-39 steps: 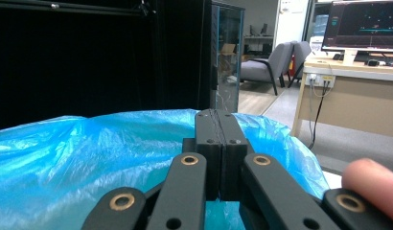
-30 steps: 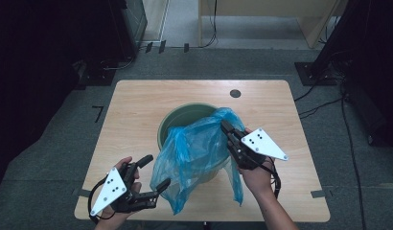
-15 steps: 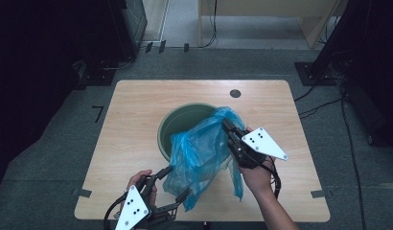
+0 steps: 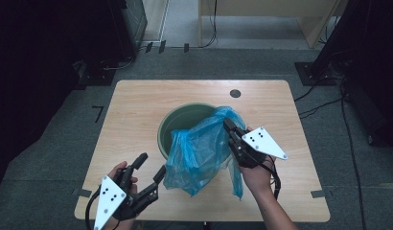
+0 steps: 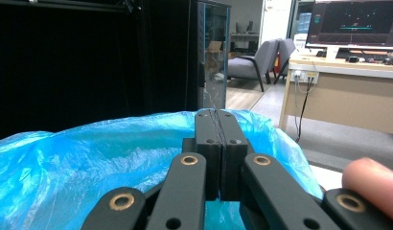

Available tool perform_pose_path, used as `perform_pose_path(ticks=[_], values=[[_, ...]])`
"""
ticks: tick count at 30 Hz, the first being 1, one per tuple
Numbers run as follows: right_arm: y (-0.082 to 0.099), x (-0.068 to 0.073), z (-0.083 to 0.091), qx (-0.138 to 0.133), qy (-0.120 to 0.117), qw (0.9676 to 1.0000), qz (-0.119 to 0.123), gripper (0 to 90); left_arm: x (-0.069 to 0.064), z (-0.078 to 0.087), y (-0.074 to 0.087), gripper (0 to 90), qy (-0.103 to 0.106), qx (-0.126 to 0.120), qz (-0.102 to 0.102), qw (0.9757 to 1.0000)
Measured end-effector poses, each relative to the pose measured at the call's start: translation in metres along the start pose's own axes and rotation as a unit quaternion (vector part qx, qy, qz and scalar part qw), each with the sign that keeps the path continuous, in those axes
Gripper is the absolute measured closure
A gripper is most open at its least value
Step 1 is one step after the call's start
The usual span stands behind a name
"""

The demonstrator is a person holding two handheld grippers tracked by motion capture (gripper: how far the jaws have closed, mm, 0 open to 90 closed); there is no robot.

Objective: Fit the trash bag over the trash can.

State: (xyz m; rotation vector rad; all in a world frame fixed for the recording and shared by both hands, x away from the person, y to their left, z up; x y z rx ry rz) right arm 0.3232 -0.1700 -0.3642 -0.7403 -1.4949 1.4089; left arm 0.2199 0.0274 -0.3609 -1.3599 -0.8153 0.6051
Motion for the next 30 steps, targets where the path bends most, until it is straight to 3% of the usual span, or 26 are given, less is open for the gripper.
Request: perform_pose_path(ticks=[3, 6, 8, 9, 11, 14, 16, 19, 22, 27, 30], values=[[0.003, 0.001, -0.002, 0.003, -0.001, 1.0000, -0.001, 90.0, -0.025, -0.008, 0.000, 39.4, 0.006, 0.008, -0.006, 0.9999], [0.004, 0.003, -0.003, 0.002, -0.003, 1.0000, 0.000, 90.0, -0.044, -0.018, 0.014, 32.1, -0.009, 0.031, -0.024, 0.9992], [0.005, 0.004, -0.002, 0.003, -0.003, 1.0000, 0.001, 90.0, -0.047, -0.023, 0.024, 17.4, -0.037, 0.062, -0.003, 0.9974], [0.005, 0.005, -0.001, 0.003, -0.004, 1.0000, 0.001, 90.0, -0.048, -0.024, 0.027, 17.5, -0.045, 0.073, 0.000, 0.9963], [0.005, 0.005, 0.000, 0.001, -0.007, 1.0000, 0.004, 90.0, -0.048, -0.026, 0.032, 17.5, -0.060, 0.085, -0.016, 0.9945], [0.009, 0.005, 0.004, -0.001, -0.010, 0.9999, 0.013, 90.0, -0.045, -0.027, 0.039, 18.6, -0.064, 0.095, -0.030, 0.9930], [0.013, 0.004, 0.008, -0.005, -0.015, 0.9996, 0.021, 90.0, -0.039, -0.027, 0.044, 33.5, -0.068, 0.094, -0.036, 0.9925], [0.020, 0.000, 0.015, -0.008, -0.017, 0.9995, 0.025, 90.0, -0.031, -0.028, 0.047, 56.0, -0.043, 0.096, -0.013, 0.9943], [0.025, -0.004, 0.020, -0.006, -0.018, 0.9996, 0.021, 90.0, -0.022, -0.026, 0.045, 69.2, -0.028, 0.090, 0.001, 0.9955], [0.030, -0.007, 0.023, -0.004, -0.024, 0.9995, 0.022, 90.0, -0.005, -0.024, 0.039, 76.3, -0.006, 0.076, 0.029, 0.9967], [0.031, -0.008, 0.022, -0.003, -0.023, 0.9994, 0.027, 90.0, 0.007, -0.024, 0.037, 74.7, -0.009, 0.070, 0.038, 0.9968]])
Point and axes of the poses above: each handheld gripper's, and its own axes: z roughly backward along the jaws, y roughly out of its underside, x roughly to its left, the point moved 10 cm from there along -z, roughly forward along the jaws, and after that the axes turned 10 degrees about -z, right-handed, at the moved point
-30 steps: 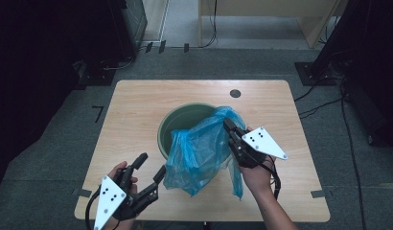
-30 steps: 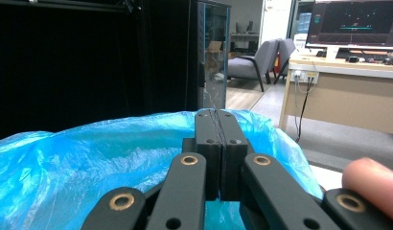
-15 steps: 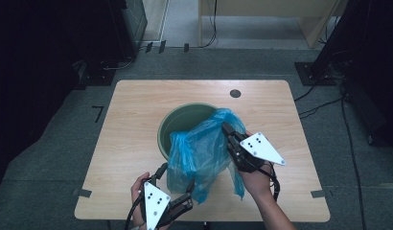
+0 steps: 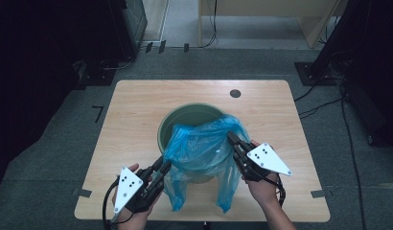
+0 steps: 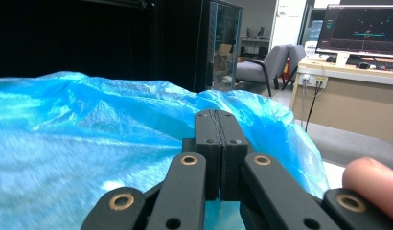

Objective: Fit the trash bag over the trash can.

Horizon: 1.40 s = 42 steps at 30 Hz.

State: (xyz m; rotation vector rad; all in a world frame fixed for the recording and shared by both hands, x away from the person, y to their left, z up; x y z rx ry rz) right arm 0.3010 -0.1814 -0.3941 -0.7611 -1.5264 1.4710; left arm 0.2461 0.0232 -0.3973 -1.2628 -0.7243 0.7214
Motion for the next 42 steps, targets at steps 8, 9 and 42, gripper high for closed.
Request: perform_pose_path(ticks=[8, 9, 42], values=[[0.001, -0.005, -0.007, 0.007, 0.010, 0.9999, 0.012, 90.0, 0.033, -0.012, -0.005, 79.1, -0.013, -0.004, 0.015, 0.9998], [0.000, -0.006, -0.008, 0.008, 0.011, 0.9998, 0.016, 90.0, 0.037, -0.015, -0.006, 80.5, -0.013, -0.005, 0.014, 0.9998], [0.009, -0.006, 0.000, 0.028, 0.005, 0.9987, 0.043, 90.0, 0.029, -0.010, 0.002, 88.1, 0.092, -0.024, -0.003, 0.9955]])
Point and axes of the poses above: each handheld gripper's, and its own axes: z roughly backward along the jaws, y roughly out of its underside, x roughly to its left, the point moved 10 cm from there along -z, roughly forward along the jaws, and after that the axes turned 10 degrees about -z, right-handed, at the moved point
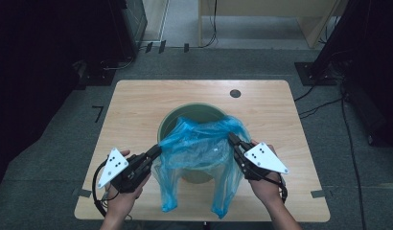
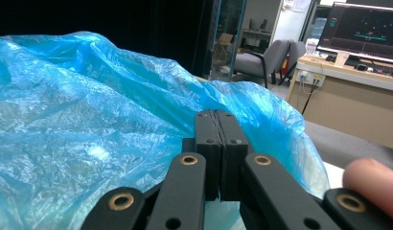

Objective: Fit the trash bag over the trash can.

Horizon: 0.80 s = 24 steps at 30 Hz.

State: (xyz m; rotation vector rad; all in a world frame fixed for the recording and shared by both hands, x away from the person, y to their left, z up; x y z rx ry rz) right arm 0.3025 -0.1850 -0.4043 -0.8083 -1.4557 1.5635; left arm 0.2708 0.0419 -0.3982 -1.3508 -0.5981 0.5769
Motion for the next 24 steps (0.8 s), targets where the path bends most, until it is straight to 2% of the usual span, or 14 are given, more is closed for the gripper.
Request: perform_pose_path(ticks=[4, 6, 7, 11, 14, 17, 19, 21, 24], values=[[0.002, 0.005, 0.016, -0.004, -0.010, 0.9999, 0.001, 90.0, -0.013, 0.014, 0.005, 88.8, 0.037, -0.009, -0.028, 0.9989], [0.003, 0.008, 0.024, -0.007, -0.018, 0.9998, 0.006, 90.0, -0.014, 0.019, 0.009, 89.3, 0.050, -0.008, -0.027, 0.9984], [0.004, 0.009, 0.027, -0.008, -0.022, 0.9997, 0.008, 90.0, -0.012, 0.019, 0.012, 89.4, 0.049, -0.004, -0.026, 0.9985], [0.006, 0.012, 0.036, -0.006, -0.026, 0.9993, 0.025, 90.0, -0.003, 0.019, 0.021, 89.6, 0.035, 0.006, -0.006, 0.9994], [0.006, 0.009, 0.037, -0.007, -0.019, 0.9991, 0.036, 90.0, 0.005, 0.015, 0.022, 89.6, 0.005, 0.015, -0.008, 0.9998], [0.007, 0.000, 0.032, -0.004, -0.005, 0.9996, 0.028, 90.0, 0.019, 0.008, 0.022, 89.5, -0.030, 0.024, 0.010, 0.9992], [0.008, -0.006, 0.027, -0.001, 0.002, 0.9998, 0.022, 90.0, 0.026, 0.003, 0.021, 89.4, -0.044, 0.026, 0.019, 0.9985], [0.008, -0.010, 0.022, 0.001, 0.008, 0.9998, 0.018, 90.0, 0.030, -0.002, 0.019, 89.3, -0.048, 0.026, 0.027, 0.9981], [0.006, -0.013, 0.017, 0.000, 0.015, 0.9999, 0.006, 90.0, 0.030, -0.007, 0.013, 87.6, -0.050, 0.018, 0.020, 0.9984]])
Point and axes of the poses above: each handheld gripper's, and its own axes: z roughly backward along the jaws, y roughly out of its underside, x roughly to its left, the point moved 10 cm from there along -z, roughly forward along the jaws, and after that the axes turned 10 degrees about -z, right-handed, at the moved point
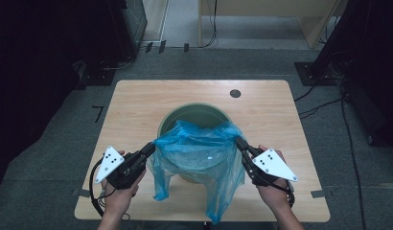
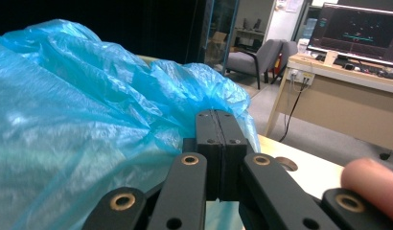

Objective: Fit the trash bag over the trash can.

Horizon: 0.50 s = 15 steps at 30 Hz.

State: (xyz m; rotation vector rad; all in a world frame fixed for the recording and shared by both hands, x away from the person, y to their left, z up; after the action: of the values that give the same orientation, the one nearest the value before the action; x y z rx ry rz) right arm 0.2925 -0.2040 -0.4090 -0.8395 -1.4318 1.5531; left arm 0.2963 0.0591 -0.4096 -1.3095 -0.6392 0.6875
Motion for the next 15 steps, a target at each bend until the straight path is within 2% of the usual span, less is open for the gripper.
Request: perform_pose_path(ticks=[7, 11, 13, 15], values=[[-0.015, 0.005, 0.008, -0.023, -0.005, 0.9997, -0.005, 85.6, -0.001, -0.005, -0.015, 87.4, -0.004, -0.014, -0.006, 0.9999], [-0.029, 0.004, 0.016, -0.043, -0.006, 0.9988, -0.024, 80.1, -0.001, -0.010, -0.024, 87.4, -0.005, -0.021, -0.009, 0.9997], [-0.036, 0.011, 0.019, -0.049, -0.028, 0.9979, -0.033, 74.2, 0.000, -0.014, -0.029, 87.4, -0.004, -0.022, -0.008, 0.9997], [-0.037, 0.027, 0.020, -0.045, -0.067, 0.9963, -0.027, 69.0, 0.000, -0.017, -0.031, 87.3, -0.003, -0.022, -0.006, 0.9997]])
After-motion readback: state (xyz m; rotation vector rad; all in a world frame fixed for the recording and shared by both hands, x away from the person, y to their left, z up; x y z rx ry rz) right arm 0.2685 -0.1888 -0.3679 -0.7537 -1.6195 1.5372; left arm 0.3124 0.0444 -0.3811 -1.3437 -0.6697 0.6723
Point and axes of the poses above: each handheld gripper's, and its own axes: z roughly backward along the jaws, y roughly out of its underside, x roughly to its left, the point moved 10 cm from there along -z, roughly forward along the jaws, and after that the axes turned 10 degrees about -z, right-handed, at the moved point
